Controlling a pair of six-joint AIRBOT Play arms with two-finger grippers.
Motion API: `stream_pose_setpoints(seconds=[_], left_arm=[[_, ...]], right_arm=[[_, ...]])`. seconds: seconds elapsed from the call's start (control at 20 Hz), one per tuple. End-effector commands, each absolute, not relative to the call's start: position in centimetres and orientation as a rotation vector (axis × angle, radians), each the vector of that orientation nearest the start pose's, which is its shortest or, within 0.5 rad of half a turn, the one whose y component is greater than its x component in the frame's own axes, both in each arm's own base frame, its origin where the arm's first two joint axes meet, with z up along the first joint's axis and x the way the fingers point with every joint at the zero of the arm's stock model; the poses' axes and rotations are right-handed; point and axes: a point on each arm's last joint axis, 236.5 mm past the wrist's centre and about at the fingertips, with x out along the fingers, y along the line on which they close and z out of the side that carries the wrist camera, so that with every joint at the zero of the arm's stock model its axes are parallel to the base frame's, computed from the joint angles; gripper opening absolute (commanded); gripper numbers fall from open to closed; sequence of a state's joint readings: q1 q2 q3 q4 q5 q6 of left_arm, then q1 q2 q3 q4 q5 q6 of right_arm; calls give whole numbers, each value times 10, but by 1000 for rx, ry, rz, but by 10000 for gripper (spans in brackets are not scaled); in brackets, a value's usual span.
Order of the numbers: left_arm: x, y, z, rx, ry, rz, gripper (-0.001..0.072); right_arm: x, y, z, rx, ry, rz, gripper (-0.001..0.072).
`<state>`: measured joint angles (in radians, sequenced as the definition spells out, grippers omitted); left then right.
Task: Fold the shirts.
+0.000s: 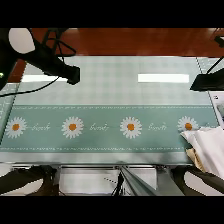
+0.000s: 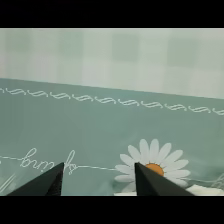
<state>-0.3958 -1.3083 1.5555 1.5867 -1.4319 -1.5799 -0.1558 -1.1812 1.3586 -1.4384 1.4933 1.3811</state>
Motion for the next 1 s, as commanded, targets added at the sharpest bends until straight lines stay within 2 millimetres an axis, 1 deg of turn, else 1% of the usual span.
stream_pose_setpoints(seconds=[0.0, 0.1, 0.15, 0.25, 0.4, 0.55, 0.65, 0.75, 0.85, 0.95], left_arm=[[358, -138, 117, 249, 1189, -237, 687], [353, -142, 122, 219, 1127, -251, 686], [356, -146, 126, 197, 1065, -262, 686], [366, -153, 131, 152, 963, -272, 684], [372, -155, 115, 137, 987, -258, 684], [377, -157, 97, 150, 1028, -252, 677], [377, -158, 91, 155, 1045, -250, 677], [379, -159, 97, 150, 1027, -253, 677], [380, -159, 112, 139, 991, -258, 676], [379, -157, 120, 141, 970, -259, 677]], right_arm=[[350, -2, 97, 38, 1208, 143, 500], [353, -4, 118, 18, 1095, 128, 500], [355, -3, 124, 21, 1054, 127, 500], [361, 0, 130, 34, 1008, 131, 500], [369, 2, 135, 47, 967, 133, 500], [368, 4, 135, 53, 970, 140, 500], [367, 5, 134, 54, 974, 141, 500], [367, 5, 131, 60, 987, 141, 501], [366, 8, 116, 87, 1048, 153, 501], [369, 19, 103, 134, 1087, 190, 500]])
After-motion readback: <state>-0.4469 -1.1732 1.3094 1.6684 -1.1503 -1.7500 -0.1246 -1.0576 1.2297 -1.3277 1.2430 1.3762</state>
